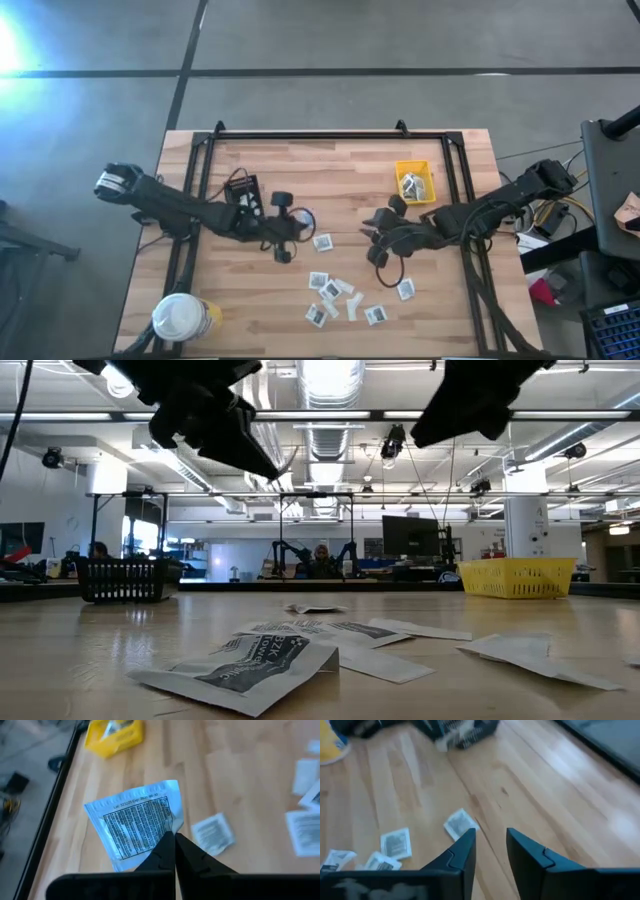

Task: Pick & Place First Aid Supplies
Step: Put the black pad into the yellow bin

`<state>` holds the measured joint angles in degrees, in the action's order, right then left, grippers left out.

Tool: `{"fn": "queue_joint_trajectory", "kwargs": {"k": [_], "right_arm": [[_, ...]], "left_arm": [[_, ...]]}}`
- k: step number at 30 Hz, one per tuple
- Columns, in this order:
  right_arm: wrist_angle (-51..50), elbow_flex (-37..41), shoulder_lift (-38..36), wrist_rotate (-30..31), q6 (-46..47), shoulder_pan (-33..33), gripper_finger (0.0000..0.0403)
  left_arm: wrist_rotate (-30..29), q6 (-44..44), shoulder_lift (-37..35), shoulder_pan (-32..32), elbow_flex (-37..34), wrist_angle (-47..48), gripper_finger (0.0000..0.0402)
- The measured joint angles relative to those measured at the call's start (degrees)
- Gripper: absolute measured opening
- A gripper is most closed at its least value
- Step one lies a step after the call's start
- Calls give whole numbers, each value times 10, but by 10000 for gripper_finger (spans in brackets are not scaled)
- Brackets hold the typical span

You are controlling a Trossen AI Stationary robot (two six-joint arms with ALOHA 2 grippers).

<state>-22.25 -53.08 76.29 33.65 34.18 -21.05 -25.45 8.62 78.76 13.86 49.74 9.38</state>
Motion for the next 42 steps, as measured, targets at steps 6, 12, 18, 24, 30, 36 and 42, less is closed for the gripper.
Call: {"fn": "queue_joint_trajectory", "kwargs": {"k": [6, 12, 18, 24, 30, 36, 42], "right_arm": [[98, 0, 0, -43, -115, 10, 135], [224, 0, 24, -70, -132, 19, 146], [274, 0, 69, -71, -78, 28, 142], [278, -6, 99, -67, -43, 32, 139], [278, -9, 123, -67, -21, 41, 147], [288, -9, 143, -67, -13, 52, 137], [294, -9, 150, -72, -11, 58, 77]], "left_arm": [[1, 23, 44, 34, 22, -42, 0], [-36, 59, 96, 60, 57, -58, 0], [-98, 117, 138, 66, 87, -57, 0], [-127, 148, 148, 72, 96, -58, 0], [-141, 153, 144, 74, 96, -60, 0], [-144, 156, 143, 74, 95, -59, 0], [-145, 156, 143, 74, 95, -58, 0]]}}
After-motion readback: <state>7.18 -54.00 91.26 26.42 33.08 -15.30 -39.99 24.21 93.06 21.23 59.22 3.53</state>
